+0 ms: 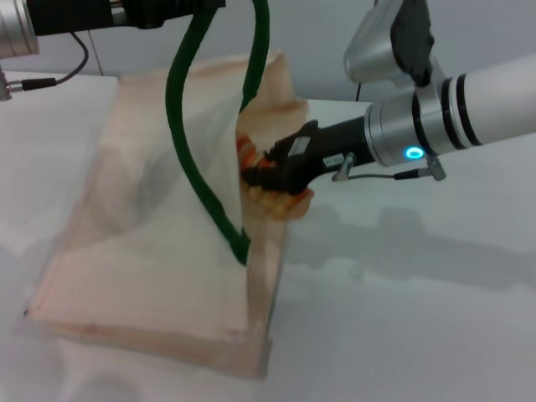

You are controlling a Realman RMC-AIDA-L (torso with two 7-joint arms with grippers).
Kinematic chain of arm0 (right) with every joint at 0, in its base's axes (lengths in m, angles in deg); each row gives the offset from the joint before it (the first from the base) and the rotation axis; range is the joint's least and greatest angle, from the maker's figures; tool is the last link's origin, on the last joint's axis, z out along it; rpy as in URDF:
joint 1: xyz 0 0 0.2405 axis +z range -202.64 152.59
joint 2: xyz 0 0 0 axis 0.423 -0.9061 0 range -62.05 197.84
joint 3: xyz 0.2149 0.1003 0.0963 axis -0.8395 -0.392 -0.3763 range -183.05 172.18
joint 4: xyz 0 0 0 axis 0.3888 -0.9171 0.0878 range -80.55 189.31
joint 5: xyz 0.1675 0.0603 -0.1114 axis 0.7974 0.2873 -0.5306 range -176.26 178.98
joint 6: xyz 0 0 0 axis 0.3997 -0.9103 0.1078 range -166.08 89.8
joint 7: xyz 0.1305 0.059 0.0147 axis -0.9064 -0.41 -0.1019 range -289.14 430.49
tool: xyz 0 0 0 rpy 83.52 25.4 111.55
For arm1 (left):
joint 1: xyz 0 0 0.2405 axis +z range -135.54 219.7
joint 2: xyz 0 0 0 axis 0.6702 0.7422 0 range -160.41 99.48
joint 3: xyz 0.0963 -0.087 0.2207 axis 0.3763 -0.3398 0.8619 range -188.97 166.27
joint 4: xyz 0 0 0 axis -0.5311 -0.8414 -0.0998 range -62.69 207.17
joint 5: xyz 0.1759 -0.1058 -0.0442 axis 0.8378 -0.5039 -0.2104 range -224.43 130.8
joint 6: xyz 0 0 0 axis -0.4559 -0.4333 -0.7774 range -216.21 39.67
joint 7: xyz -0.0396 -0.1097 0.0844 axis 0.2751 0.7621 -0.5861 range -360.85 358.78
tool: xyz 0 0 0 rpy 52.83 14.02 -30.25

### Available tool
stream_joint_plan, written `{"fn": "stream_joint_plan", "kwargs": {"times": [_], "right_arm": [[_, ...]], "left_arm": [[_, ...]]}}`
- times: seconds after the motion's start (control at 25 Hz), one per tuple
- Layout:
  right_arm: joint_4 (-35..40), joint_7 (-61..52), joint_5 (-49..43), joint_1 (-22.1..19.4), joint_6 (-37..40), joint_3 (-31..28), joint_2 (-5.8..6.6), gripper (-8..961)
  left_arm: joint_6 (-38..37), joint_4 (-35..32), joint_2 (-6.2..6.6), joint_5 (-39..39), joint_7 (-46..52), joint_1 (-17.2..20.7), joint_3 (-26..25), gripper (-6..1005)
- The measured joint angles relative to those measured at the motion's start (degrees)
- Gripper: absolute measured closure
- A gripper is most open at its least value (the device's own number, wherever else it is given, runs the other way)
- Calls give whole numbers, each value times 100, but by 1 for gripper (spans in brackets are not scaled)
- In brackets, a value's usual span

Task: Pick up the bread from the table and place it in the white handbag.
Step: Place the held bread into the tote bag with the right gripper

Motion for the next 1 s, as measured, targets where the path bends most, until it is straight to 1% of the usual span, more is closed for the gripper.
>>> {"fn": "stream_joint_plan", "kwargs": {"times": [0.16, 0.28, 0.48, 0.76, 0.88, 1.0], "right_arm": [[10, 49, 33, 5, -103, 221, -10, 695], [12, 158, 41, 10, -76, 252, -18, 694], [-21, 712, 139, -9, -61, 221, -41, 693], [-26, 717, 347, -44, -183, 276, -43, 700], [2, 736, 346, -30, -309, 470, -43, 701], [19, 724, 351, -30, -323, 530, -38, 701]], "left_arm": [[0, 0, 0, -11, -5, 1, 0, 878], [0, 0, 0, -13, -7, -14, 0, 878], [0, 0, 0, -13, -9, -20, -8, 877], [0, 0, 0, -10, -19, -21, -9, 878], [0, 0, 0, -9, -22, -22, -9, 878], [0, 0, 0, -10, -23, -19, -9, 878]]}}
